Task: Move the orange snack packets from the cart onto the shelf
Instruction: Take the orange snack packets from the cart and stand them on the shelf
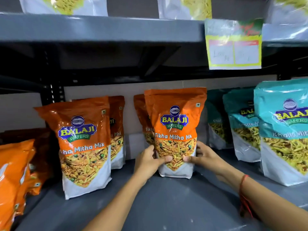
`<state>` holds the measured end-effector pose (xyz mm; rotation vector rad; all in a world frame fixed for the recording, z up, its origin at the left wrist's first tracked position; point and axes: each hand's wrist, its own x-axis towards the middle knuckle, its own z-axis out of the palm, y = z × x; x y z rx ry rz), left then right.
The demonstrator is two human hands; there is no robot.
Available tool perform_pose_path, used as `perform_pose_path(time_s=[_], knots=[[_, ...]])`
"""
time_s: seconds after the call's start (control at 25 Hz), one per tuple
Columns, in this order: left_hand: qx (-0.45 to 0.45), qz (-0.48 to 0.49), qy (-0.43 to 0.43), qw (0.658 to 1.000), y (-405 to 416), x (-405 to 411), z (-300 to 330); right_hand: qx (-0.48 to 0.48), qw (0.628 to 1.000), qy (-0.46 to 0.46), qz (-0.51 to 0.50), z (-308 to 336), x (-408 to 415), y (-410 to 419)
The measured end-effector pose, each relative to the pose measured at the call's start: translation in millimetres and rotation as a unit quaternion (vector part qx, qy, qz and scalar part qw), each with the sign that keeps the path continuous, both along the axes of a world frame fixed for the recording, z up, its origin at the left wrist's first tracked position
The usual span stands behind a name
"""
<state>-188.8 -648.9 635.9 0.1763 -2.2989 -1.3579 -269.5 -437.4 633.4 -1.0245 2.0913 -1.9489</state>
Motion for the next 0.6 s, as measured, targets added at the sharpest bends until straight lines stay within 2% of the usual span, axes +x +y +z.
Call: perform_pose_path(time_s=[0.36,0.6], knots=[[-0.068,0.06,0.025,0.996,2.7,3.1,-0.2,0.024,0.998,-0.04,0.043,4.5,-6.9,-4.1],[-0.09,0.093,0.016,0.991,5.2,6.1,-3.0,-0.008,0.994,-0.074,0.084,-3.0,-8.3,-10.2]])
